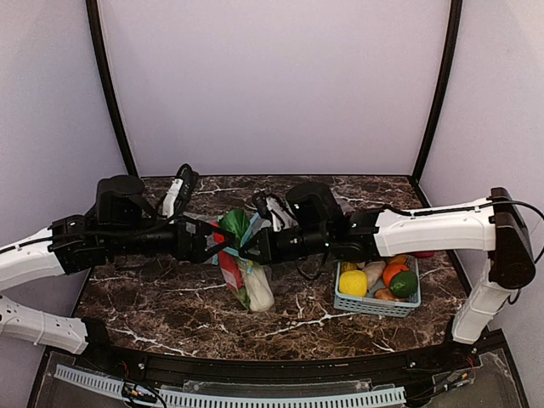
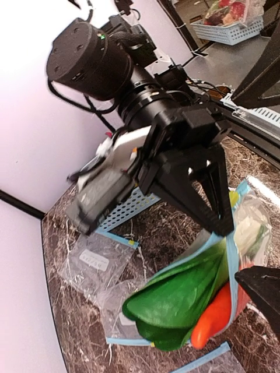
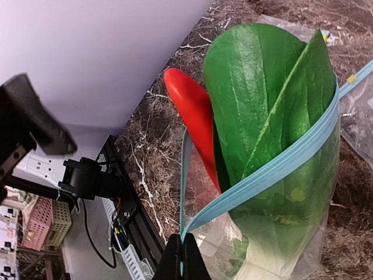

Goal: Place the food in the zip-top bag and seal the zipper
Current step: Pass from the left arm to the right, then pass from the right arm to the left

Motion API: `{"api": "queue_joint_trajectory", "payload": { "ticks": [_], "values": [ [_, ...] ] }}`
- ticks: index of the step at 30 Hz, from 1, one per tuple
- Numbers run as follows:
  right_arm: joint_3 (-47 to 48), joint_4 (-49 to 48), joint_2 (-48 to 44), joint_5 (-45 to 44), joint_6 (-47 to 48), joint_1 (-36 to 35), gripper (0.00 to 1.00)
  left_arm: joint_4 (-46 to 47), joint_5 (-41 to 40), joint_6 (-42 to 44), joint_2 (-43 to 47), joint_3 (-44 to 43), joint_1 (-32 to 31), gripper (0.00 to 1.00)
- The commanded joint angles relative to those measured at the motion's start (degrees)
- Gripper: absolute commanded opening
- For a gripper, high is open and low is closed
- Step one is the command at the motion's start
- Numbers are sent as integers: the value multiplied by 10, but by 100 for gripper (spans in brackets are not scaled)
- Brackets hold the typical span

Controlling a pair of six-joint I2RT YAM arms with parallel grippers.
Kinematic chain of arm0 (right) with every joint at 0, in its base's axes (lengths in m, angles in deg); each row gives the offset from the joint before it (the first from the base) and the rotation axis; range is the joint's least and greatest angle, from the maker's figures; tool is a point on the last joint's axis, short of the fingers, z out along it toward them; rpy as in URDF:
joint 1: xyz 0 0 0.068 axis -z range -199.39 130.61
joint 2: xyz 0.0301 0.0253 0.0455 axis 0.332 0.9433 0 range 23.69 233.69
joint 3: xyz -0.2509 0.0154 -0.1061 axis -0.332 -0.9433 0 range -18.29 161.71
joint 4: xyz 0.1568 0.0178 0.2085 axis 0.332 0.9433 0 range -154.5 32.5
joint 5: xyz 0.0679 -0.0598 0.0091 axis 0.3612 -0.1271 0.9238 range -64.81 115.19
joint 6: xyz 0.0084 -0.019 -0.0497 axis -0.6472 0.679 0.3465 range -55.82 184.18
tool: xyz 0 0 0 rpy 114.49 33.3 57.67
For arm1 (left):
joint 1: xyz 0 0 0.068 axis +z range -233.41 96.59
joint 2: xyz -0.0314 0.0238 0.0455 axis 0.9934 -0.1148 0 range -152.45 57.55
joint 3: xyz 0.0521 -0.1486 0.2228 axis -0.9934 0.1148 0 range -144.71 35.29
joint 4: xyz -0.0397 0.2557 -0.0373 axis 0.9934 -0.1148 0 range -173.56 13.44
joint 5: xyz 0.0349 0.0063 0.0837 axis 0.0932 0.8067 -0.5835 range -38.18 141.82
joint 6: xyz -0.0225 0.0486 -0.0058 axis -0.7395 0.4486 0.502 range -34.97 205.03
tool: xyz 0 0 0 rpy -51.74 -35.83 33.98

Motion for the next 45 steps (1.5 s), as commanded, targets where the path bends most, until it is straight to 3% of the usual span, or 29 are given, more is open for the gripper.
{"api": "queue_joint_trajectory", "payload": {
  "ticks": [1,5,10,17,23,25,27,29,38,41,42,45],
  "values": [
    [-20,-2,-54,2,184,0,0,-117,-26,-44,25,-33,43,98],
    [-117,-68,-105,-3,238,0,0,-131,18,-54,35,-22,109,99],
    [-193,-123,-140,44,264,-1,0,-57,115,-97,10,39,189,99],
    [-250,-149,-165,33,265,-11,0,56,212,-134,-55,74,197,96],
    [-259,-148,-174,35,263,-12,0,68,235,-118,-81,83,197,93],
    [-259,-147,-175,35,262,-12,0,74,248,-117,-98,83,197,82],
    [-262,-149,-177,30,260,-12,0,77,263,-116,-121,82,197,60],
    [-268,-156,-181,25,255,-12,0,77,265,-116,-129,83,196,45],
    [-280,-168,-183,12,237,-12,0,101,276,-143,-123,116,196,19],
    [-282,-168,-187,5,236,-12,0,95,261,-144,-116,119,196,23],
    [-283,-167,-188,3,235,-12,0,83,252,-144,-109,119,196,35],
    [-284,-168,-188,2,233,-12,0,70,223,-153,-97,123,196,57]
  ]
}}
